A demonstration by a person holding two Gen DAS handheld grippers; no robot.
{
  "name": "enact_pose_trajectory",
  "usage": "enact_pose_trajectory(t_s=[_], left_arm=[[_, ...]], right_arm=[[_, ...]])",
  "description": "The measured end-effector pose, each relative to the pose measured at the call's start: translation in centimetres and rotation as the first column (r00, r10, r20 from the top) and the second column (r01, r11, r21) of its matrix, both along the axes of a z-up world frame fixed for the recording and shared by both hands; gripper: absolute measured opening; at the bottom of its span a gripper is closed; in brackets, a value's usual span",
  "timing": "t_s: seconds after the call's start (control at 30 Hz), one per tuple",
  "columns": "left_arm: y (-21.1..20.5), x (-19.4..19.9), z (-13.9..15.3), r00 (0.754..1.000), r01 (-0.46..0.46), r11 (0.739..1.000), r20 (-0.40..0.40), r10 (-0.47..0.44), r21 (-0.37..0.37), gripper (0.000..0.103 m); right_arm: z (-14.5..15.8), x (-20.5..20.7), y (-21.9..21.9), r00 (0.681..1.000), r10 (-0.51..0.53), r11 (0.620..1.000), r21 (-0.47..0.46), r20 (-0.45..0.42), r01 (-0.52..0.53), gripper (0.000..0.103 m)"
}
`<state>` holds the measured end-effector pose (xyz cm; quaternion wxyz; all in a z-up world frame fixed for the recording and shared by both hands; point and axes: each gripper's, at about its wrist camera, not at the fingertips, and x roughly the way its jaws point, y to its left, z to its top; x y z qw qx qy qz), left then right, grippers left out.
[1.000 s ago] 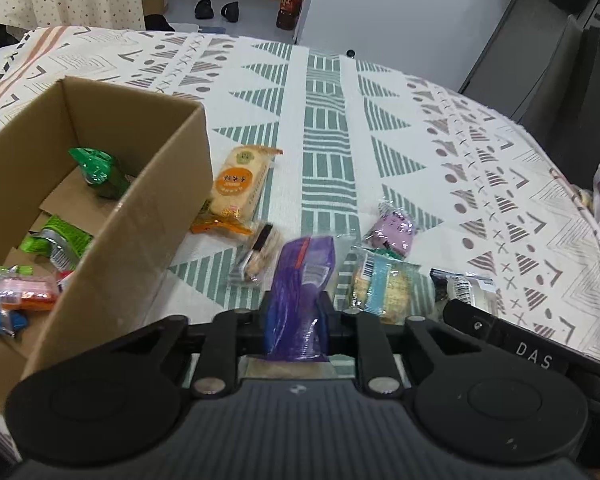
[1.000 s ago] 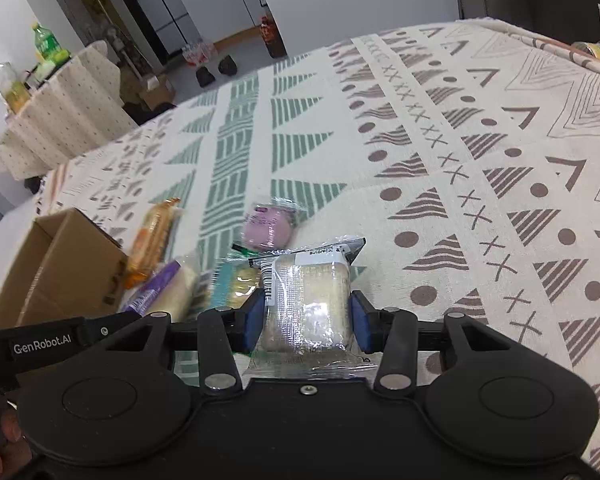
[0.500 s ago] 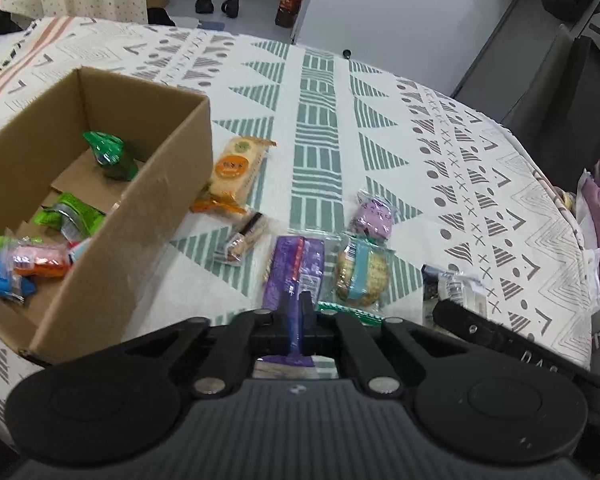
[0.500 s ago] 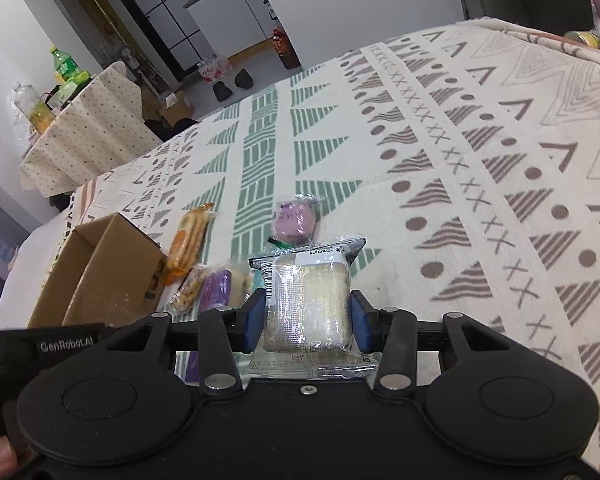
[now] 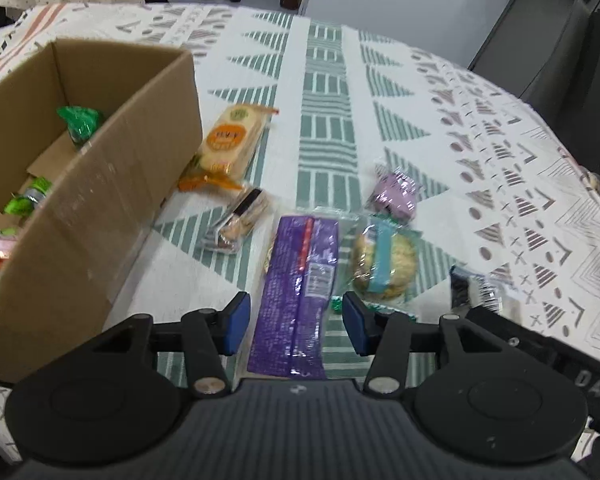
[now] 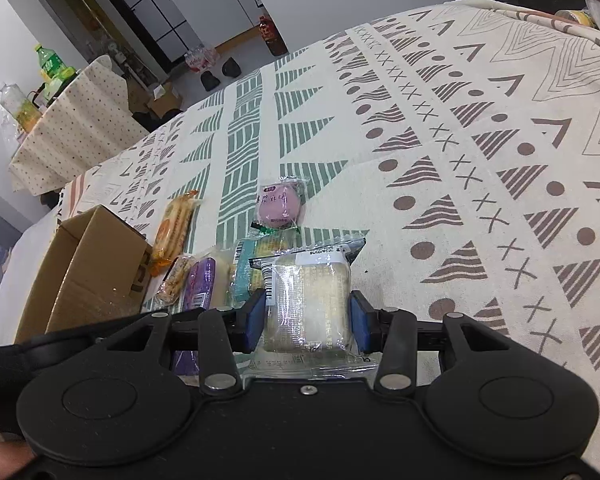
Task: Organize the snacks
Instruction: 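Carry both packages over the box and open both grippers to drop them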
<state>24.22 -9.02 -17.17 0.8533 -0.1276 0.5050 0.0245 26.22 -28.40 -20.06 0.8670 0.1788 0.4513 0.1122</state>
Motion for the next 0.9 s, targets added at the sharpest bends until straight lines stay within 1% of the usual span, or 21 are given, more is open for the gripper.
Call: enact_pose_trajectory(t_s=[0.07, 0.13, 0.2, 0.23, 0.27, 0.33, 0.5, 0.7, 0.9], left_arm=[[0.1, 0.3, -0.8, 1.000, 0.003, 1.000, -0.013, -0.003, -0.007, 0.049], [0.0, 0.5, -1.5, 0.999, 0.013, 1.000, -0.033, -0.013, 0.004, 0.049], [-0.2, 0.6, -1.8, 0.999, 0.023, 0.999, -0.033, -0.023, 0.022, 0.047], [-0.4, 0.8, -1.8, 0.999, 0.028, 0.999, -0.042, -0.027, 0.039, 0.045], [-0.5, 0.9, -1.8, 0.998, 0.029, 0.998, -0.050, -0.026, 0.048, 0.040], [-0.4, 1.2, -1.6, 0.998, 0.018, 0.999, -0.059, -0.015, 0.045, 0.034], [-0.1, 1.1, -1.1, 0.998, 0.012, 0.999, -0.056, -0.010, 0.037, 0.030], [0.0, 0.0, 0.3, 1.000, 0.004, 0.999, -0.030, -0.003, 0.033, 0.030], [0.5, -1.2, 2.9, 1.000, -0.007, 0.999, 0.021, 0.006, 0.049, 0.029]], right_arm=[[-0.2, 0.2, 0.2, 1.000, 0.004, 1.000, -0.005, -0.006, -0.004, 0.043], [-0.3, 0.4, 0.4, 1.000, 0.009, 1.000, -0.009, -0.010, -0.009, 0.043], [-0.4, 0.6, 0.7, 1.000, 0.015, 1.000, -0.013, -0.010, -0.015, 0.043], [-0.4, 0.7, 0.8, 1.000, 0.018, 1.000, -0.014, -0.010, -0.018, 0.043], [-0.4, 0.7, 0.8, 1.000, 0.021, 1.000, -0.014, -0.010, -0.021, 0.043], [-0.3, 0.8, 0.9, 1.000, 0.022, 1.000, -0.013, -0.006, -0.022, 0.043], [0.1, 0.6, 0.9, 1.000, 0.026, 1.000, -0.001, 0.011, -0.026, 0.043], [1.2, 0.2, 1.1, 0.999, 0.033, 0.999, 0.017, 0.042, -0.033, 0.043], [2.6, -0.1, 1.2, 0.995, 0.036, 0.998, 0.050, 0.093, -0.041, 0.043]])
